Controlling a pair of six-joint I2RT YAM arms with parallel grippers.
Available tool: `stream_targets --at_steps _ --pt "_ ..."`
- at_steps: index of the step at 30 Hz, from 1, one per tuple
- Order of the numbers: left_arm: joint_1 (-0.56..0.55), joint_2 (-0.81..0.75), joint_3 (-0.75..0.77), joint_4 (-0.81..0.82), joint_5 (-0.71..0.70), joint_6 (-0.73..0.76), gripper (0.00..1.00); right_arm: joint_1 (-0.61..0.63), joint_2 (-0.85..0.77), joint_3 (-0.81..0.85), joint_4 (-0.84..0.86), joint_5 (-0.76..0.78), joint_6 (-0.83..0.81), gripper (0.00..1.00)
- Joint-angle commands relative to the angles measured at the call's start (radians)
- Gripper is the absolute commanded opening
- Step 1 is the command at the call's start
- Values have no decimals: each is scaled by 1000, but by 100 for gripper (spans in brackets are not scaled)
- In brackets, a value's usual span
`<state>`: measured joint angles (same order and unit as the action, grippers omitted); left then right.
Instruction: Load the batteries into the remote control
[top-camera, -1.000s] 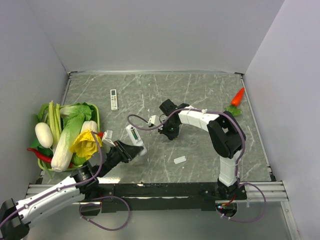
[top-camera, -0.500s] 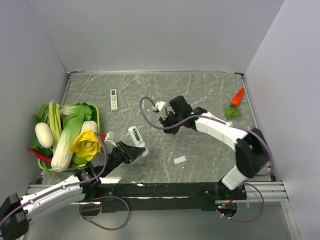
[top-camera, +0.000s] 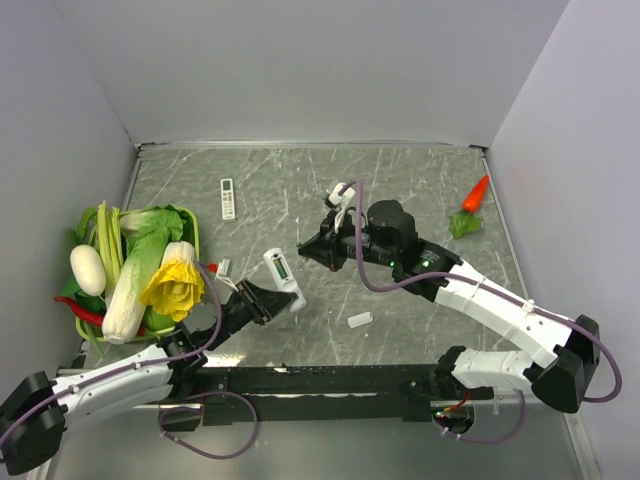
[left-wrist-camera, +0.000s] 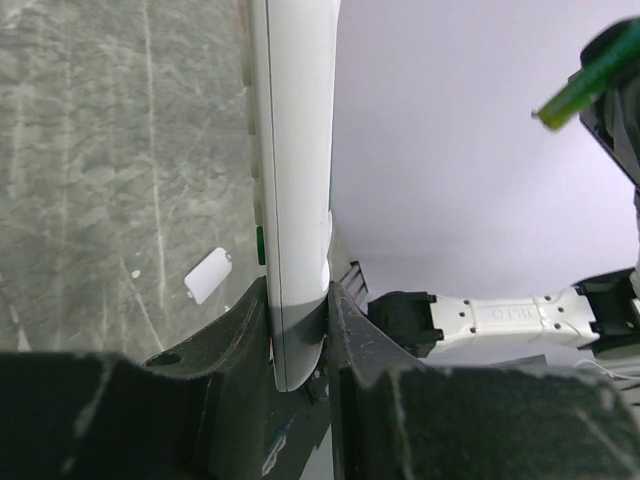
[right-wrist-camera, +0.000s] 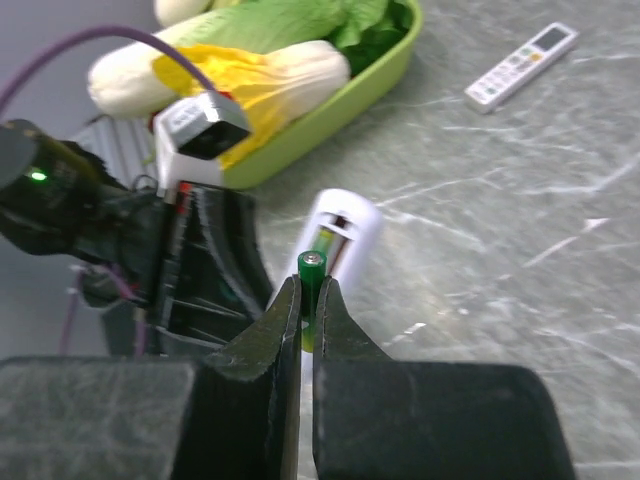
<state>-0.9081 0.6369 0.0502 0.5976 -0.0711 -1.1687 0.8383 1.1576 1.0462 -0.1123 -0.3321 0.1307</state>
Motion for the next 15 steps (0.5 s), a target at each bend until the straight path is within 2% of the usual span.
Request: stream_targets --at_steps 1,7,15 --pt "3 35 -15 206 51 -9 2 65 5 -5 59 97 116 0" --pt "2 72 -9 287 82 0 2 85 25 -44 108 172 156 0" --pt "2 98 0 324 103 3 2 96 54 -57 175 166 198 0"
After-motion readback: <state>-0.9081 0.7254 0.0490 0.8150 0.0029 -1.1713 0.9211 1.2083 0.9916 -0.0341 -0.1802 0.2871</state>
